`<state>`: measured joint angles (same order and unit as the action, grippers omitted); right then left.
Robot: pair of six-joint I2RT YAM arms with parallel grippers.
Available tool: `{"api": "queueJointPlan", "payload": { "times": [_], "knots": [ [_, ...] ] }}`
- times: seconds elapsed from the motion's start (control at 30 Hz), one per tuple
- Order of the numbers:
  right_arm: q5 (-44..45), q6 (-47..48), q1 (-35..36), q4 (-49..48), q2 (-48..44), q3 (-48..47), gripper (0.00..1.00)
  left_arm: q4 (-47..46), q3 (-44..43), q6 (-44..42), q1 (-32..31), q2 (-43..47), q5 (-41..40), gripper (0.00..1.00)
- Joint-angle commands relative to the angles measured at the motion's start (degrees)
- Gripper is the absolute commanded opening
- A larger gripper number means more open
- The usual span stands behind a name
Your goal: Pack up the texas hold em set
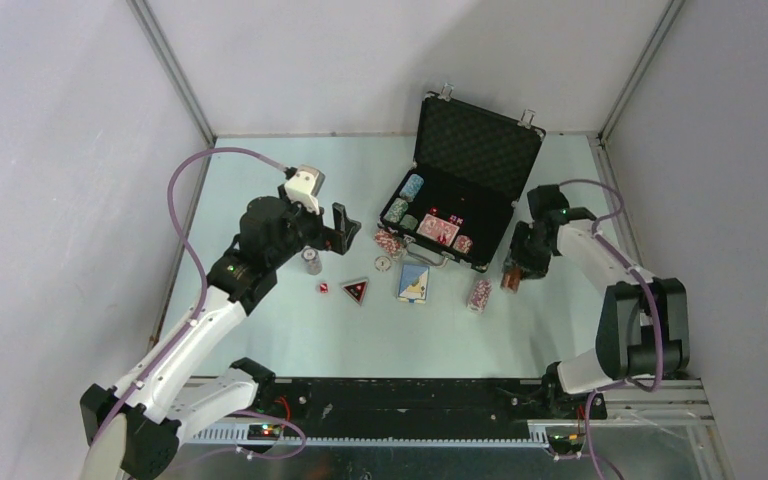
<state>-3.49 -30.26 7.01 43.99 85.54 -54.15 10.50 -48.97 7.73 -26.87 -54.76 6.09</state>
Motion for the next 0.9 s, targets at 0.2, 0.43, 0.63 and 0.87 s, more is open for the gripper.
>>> {"api": "queueJointPlan", "payload": {
  "times": [0.2,0.43,0.63,0.87],
  "knots": [
    [-5.4,-0.2,0.1,-6.3,1.4,-13.8,0.35,-1.2,-1.5,-1.5,-0.4,-1.0,-0.4,1.0],
    [-6.2,-1.8,0.4,-9.1,6.7,-17.3,0.36,0.1,-3.7,-3.2,-0.4,-2.7,-1.8,1.0],
    [-6.5,-3.9,0.7,-9.9,11.8,-18.4,0.37,1.6,-2.6,-3.4,-0.4,-0.7,-3.1,1.0],
    [-7.9,-6.3,1.5,-11.5,14.0,-18.4,0.37,2.4,-2.9,-3.2,-0.4,-0.6,-3.2,1.0]
  ]
}}
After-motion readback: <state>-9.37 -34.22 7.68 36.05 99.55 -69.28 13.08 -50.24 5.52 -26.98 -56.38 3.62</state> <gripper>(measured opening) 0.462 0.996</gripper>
